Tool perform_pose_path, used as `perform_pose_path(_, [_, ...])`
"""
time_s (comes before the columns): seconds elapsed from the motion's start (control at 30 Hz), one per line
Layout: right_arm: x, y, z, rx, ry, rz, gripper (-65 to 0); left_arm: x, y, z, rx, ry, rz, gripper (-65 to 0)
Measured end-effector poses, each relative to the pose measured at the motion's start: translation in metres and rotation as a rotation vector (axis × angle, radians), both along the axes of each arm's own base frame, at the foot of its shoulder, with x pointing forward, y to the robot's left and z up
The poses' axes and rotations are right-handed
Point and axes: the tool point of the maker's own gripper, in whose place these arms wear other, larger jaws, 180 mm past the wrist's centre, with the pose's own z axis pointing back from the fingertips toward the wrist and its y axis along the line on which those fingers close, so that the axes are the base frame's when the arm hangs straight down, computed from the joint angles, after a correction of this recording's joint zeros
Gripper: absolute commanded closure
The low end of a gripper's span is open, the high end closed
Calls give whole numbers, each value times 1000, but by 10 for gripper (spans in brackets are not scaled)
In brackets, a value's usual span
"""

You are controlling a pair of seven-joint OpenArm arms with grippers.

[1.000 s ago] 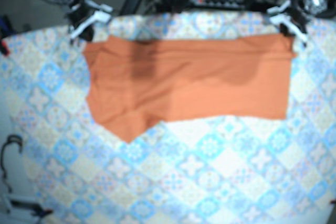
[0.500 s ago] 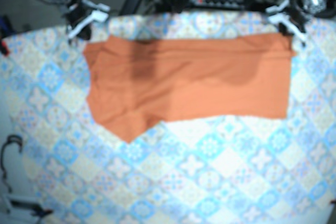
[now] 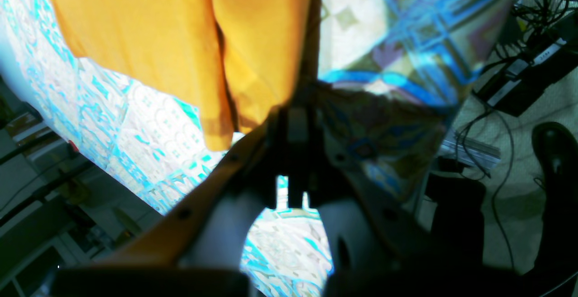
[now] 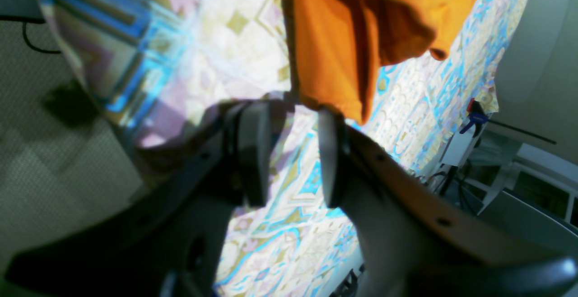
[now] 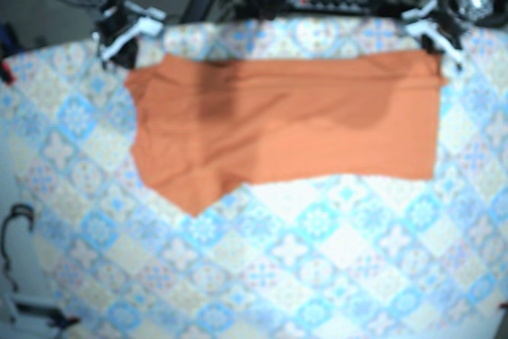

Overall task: Fold the T-shirt properly
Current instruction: 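Pull the held shoulder edge slightly back with both grippers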

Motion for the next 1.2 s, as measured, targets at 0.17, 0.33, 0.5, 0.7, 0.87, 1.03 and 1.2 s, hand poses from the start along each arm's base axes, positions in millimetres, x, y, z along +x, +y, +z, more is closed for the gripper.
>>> perform_pose_path(0.17, [5,4,7,-2,-6,7,-206,0,0,0,1,0,0,0])
perform_pose_path(0.33, [0,8,9,8,-2,13,-206,1,0,0,2,-2,3,0])
perform_pose_path(0.5, [3,8,11,7,-9,12,-206,1,0,0,2,-2,2,0])
perform_pose_path(0.7, [3,10,10,9,-7,15,-207,8,8,6,13,-29,22,0])
perform_pose_path(0.87, [3,12,9,15,-8,0,-207,8,7,5,13,-27,22,0])
perform_pose_path(1.03, [13,21,11,40,-28,1,-207,8,7,5,12,-27,23,0])
perform_pose_path(1.2, [18,17,12,28,-38,-3,-209,8,7,5,12,-27,23,0])
